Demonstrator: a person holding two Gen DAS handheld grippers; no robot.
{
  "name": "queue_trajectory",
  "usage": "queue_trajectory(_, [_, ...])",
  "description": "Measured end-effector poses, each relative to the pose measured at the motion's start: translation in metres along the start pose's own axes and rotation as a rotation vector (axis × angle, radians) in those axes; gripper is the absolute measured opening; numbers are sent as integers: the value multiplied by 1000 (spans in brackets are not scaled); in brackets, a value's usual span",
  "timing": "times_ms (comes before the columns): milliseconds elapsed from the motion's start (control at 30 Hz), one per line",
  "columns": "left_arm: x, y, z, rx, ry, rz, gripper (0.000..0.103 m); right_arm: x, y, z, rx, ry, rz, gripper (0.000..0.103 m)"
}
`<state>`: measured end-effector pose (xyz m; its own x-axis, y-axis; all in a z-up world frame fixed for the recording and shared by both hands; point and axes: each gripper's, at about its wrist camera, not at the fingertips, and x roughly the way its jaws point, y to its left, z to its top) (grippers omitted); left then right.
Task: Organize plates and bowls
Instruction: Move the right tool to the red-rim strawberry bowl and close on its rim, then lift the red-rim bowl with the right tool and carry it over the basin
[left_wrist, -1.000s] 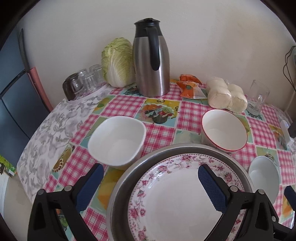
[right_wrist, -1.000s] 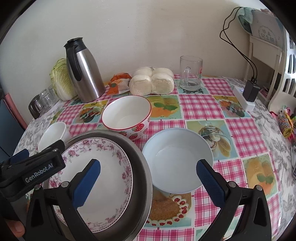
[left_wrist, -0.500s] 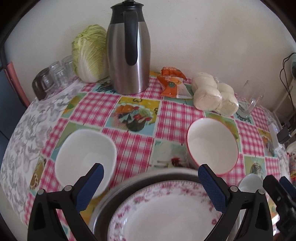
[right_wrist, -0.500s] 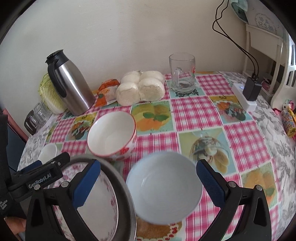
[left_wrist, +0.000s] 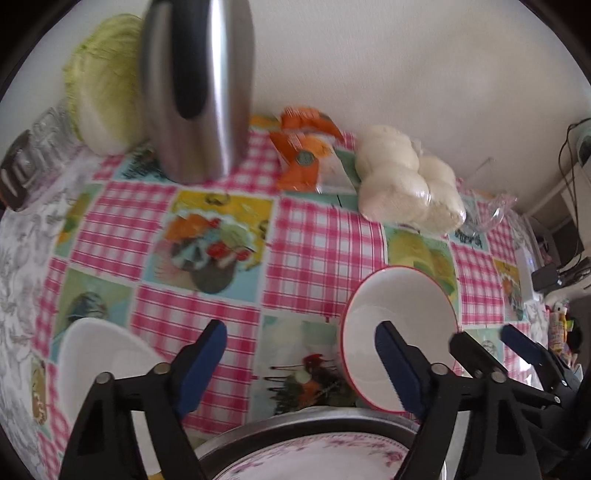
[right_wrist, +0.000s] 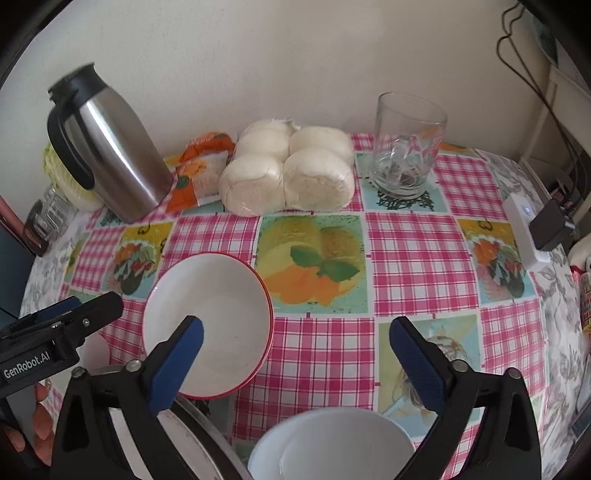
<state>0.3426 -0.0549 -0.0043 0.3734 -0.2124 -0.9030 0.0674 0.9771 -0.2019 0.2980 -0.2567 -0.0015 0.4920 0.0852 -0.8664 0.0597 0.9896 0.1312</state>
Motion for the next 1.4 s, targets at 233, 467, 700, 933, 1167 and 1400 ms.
queue_trajectory(233, [37,-16,-4,33,99,-9,56,31,1,1,-3,91,7,47])
queue_trajectory(467, [61,-23,-8,49,150,-15,48,52,6,-2,-14,137,41,27])
queue_trajectory(700, [71,-29,-11,78,159,-28,29,69,11,-6,-4,170,71,18])
queue_trajectory(933, [65,-37,-10,68,123,-65,20,62,11,-4,9,134,77,12])
queue_trajectory(1167, [34,-41,-2,59,51,-102,20,30,3,4,17,69,86,12])
queue_trajectory(1400, [-9,-52,-13,48,-3,-105,20,-17,6,-1,0,-1,81,12])
